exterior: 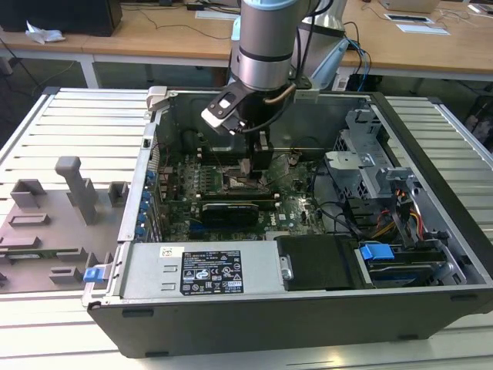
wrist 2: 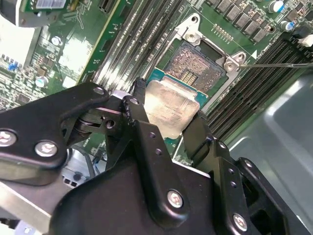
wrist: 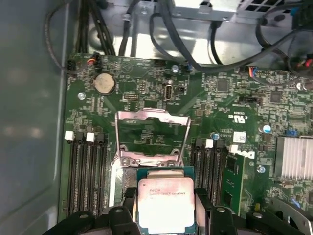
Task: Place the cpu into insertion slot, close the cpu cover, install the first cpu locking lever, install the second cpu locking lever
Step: 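Place the cpu into insertion slot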
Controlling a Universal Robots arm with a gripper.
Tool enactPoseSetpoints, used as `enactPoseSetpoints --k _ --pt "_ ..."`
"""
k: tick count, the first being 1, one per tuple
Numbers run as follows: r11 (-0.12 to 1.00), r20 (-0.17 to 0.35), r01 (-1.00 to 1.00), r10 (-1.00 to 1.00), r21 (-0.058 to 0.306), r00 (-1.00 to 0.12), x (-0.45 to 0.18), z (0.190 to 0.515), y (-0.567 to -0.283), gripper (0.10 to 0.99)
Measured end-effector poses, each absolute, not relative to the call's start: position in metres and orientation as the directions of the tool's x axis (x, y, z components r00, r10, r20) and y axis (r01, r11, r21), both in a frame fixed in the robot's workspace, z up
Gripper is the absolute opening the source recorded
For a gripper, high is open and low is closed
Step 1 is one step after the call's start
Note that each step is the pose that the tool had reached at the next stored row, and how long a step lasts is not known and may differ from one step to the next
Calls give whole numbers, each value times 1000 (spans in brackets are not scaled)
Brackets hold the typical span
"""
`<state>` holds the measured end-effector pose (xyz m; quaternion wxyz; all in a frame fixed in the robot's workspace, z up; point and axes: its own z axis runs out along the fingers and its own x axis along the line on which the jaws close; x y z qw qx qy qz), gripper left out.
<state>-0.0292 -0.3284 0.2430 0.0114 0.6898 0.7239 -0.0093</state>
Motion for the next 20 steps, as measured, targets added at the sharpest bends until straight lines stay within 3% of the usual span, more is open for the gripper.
enactPoseSetpoints --k 7,20 --pt "-46 -37 999 998 2 46 -29 243 -328 545" --pt "-48 -36 999 998 2 48 -29 240 -328 545"
